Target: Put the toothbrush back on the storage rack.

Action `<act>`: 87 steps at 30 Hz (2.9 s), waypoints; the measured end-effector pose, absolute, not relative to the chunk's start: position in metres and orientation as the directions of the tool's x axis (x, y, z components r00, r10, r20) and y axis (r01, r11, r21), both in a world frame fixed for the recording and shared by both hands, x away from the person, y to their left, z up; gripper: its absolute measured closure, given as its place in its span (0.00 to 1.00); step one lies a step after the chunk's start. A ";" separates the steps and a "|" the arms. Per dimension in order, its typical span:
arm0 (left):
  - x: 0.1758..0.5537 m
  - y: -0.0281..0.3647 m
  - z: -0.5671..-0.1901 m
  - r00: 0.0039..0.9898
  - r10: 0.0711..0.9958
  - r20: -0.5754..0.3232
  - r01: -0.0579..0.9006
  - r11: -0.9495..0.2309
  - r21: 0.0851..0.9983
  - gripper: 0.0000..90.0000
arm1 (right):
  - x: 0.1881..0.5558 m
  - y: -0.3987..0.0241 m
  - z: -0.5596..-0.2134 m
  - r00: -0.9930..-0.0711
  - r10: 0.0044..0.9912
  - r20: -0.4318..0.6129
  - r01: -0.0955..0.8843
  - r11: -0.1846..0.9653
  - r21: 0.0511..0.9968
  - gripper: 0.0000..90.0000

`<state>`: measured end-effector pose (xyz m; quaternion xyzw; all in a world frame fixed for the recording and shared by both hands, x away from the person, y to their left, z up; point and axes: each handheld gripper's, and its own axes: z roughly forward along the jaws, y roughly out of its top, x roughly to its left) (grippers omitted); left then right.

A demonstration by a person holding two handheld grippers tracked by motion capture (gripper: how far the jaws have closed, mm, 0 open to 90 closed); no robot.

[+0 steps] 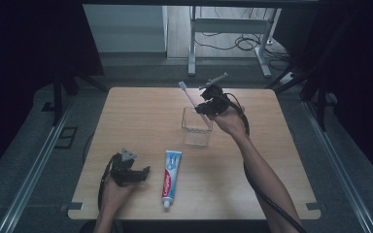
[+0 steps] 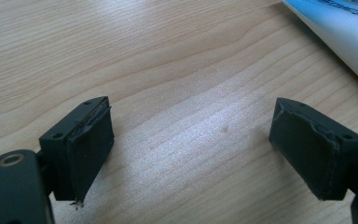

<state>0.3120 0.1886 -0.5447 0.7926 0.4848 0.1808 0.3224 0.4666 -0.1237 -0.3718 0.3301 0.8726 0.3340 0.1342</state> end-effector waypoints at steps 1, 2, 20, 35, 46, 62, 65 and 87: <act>0.312 0.189 -0.545 0.465 0.885 -0.026 0.652 -0.322 0.686 0.15 | 0.468 -0.123 -0.374 -0.743 0.669 -0.014 0.488 0.555 0.673 0.87; 0.312 0.188 -0.545 0.463 0.886 -0.028 0.653 -0.319 0.687 0.15 | 0.469 -0.123 -0.376 -0.743 0.669 -0.013 0.488 0.555 0.674 0.87; 0.312 0.189 -0.545 0.466 0.884 -0.028 0.654 -0.323 0.684 0.15 | 0.481 -0.119 -0.415 -0.732 0.681 -0.015 0.505 0.558 0.659 0.87; 0.312 0.189 -0.545 0.466 0.885 -0.027 0.655 -0.323 0.683 0.15 | 0.488 -0.117 -0.444 -0.736 0.677 -0.009 0.526 0.580 0.623 0.87; 0.312 0.189 -0.545 0.465 0.885 -0.028 0.655 -0.323 0.683 0.15 | 0.490 -0.116 -0.452 -0.738 0.674 0.001 0.540 0.591 0.599 0.87; 0.312 0.189 -0.545 0.466 0.884 -0.027 0.655 -0.324 0.683 0.15 | 0.494 -0.119 -0.455 -0.740 0.671 0.030 0.566 0.599 0.567 0.84; 0.312 0.189 -0.545 0.466 0.885 -0.027 0.655 -0.323 0.683 0.15 | 0.493 -0.119 -0.455 -0.744 0.667 0.029 0.564 0.605 0.562 0.82; 0.312 0.189 -0.545 0.465 0.885 -0.028 0.655 -0.322 0.684 0.15 | 0.472 -0.122 -0.421 -0.769 0.640 0.007 0.513 0.610 0.604 0.58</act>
